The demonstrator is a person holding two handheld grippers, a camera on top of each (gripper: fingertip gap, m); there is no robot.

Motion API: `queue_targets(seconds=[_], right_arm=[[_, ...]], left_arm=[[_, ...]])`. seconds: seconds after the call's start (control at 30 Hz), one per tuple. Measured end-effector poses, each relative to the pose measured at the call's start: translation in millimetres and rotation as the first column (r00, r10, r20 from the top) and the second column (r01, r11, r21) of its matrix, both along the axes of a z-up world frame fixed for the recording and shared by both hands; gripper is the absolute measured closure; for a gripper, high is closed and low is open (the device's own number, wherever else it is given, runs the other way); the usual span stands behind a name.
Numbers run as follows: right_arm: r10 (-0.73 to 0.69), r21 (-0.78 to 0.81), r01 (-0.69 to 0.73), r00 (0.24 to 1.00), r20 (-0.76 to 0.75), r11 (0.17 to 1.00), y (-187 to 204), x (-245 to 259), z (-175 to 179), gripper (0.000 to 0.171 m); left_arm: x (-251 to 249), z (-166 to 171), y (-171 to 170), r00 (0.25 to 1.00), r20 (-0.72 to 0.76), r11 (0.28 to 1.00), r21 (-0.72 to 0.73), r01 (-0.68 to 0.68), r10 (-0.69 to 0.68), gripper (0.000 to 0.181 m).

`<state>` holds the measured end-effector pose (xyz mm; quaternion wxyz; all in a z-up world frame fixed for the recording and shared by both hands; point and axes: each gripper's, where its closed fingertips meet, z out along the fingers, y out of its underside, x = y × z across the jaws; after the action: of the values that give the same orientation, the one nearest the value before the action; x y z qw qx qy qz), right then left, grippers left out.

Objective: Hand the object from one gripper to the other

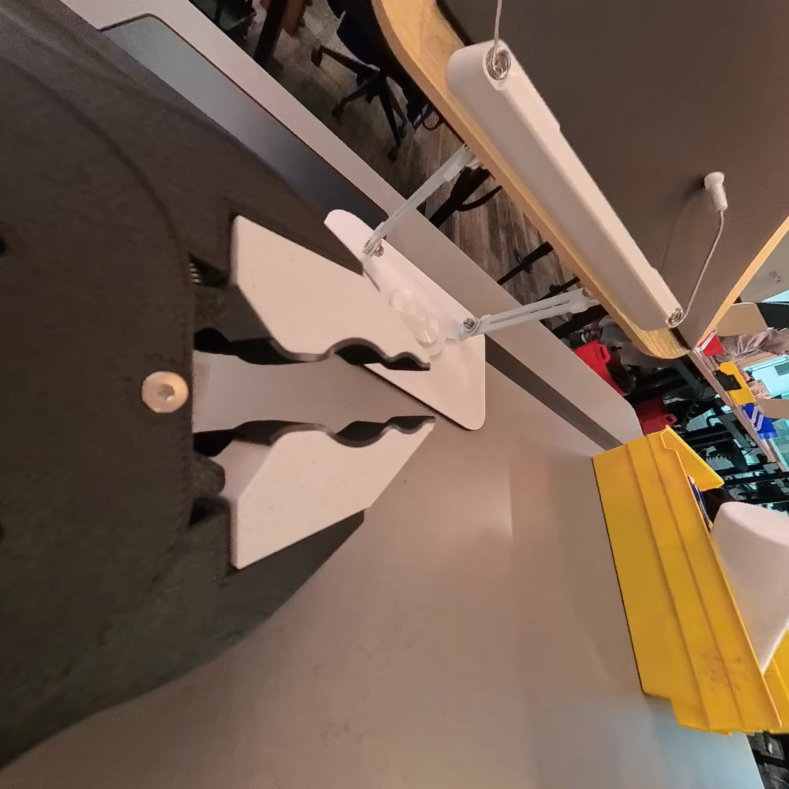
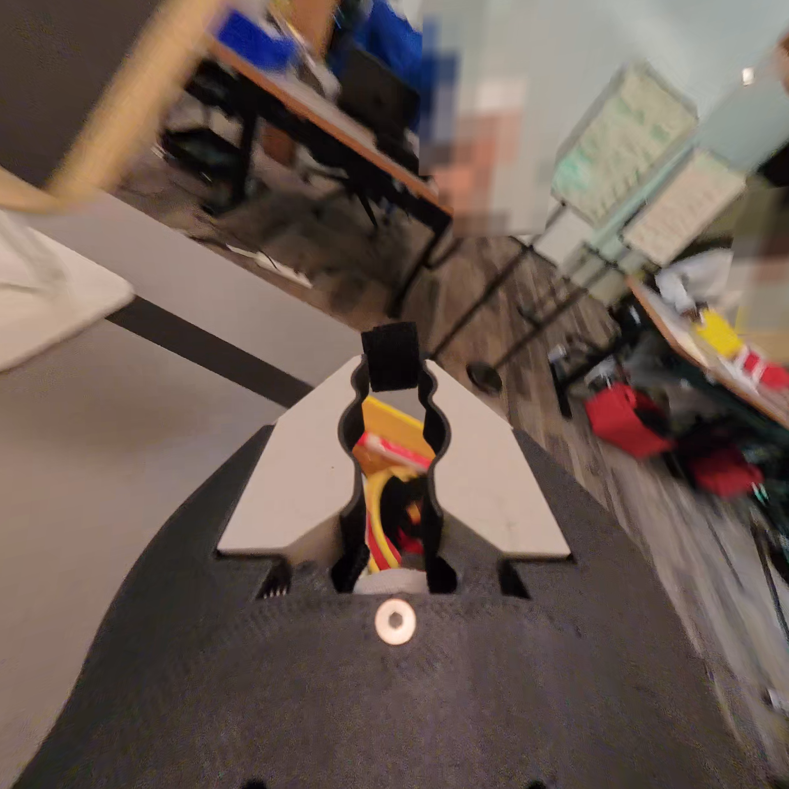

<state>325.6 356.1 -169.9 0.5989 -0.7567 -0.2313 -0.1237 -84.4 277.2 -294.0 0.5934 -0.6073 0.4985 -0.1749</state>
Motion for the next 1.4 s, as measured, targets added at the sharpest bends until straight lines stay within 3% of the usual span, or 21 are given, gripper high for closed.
queue_targets(seconds=[0.13,0.3,0.43,0.73,0.83,0.97,1.1,1.23,1.4], right_arm=[[-0.18,-0.159,0.167,0.982,-0.066,0.973,4.6,70.3,-50.1,0.151],[-0.247,-0.249,0.202,0.955,-0.167,0.947,8.9,92.6,-82.8,0.144],[-0.309,-0.249,0.27,0.942,-0.134,0.93,8.4,102.9,-82.5,0.127],[-0.356,-0.216,0.332,0.93,-0.085,0.918,0.2,109.1,-66.2,0.148],[-0.35,-0.145,0.336,0.933,-0.084,0.931,-2.4,104.6,-44.3,0.152],[-0.215,-0.007,0.215,0.969,-0.125,0.976,-6.7,60.2,5.6,0.152],[0.038,0.158,-0.019,0.992,-0.123,0.987,-22.1,-26.7,65.5,0.151],[0.337,0.34,-0.283,0.935,-0.111,0.897,-66.7,-142.2,125.6,0.153],[0.541,0.41,-0.5,0.841,0.019,0.763,-104.1,-267.0,169.2,0.152]], left_arm=[[0.6,-4.3,1.0,1.0,-0.008,1.0,-0.003,-0.004,0.004,0.162],[0.4,-9.4,2.6,1.0,-0.022,1.0,-0.009,-0.011,0.011,0.162],[1.2,-11.6,2.7,1.0,-0.023,1.0,-0.014,-0.01,0.01,0.162],[4.1,-14.2,1.4,0.999,-0.036,1.0,-0.012,-0.007,0.006,0.162],[5.0,-15.2,2.0,0.999,-0.034,1.0,-0.017,-0.009,0.008,0.162],[8.2,-16.5,1.1,0.999,-0.044,1.0,-0.013,-0.003,0.002,0.162],[14.0,-9.9,2.2,1.0,-0.02,1.0,-0.02,0.008,-0.008,0.162],[15.3,5.1,3.7,1.0,0.018,1.0,-0.007,0.013,-0.013,0.161],[8.8,26.9,6.0,0.998,0.069,1.0,0.017,0.003,-0.004,0.162]])
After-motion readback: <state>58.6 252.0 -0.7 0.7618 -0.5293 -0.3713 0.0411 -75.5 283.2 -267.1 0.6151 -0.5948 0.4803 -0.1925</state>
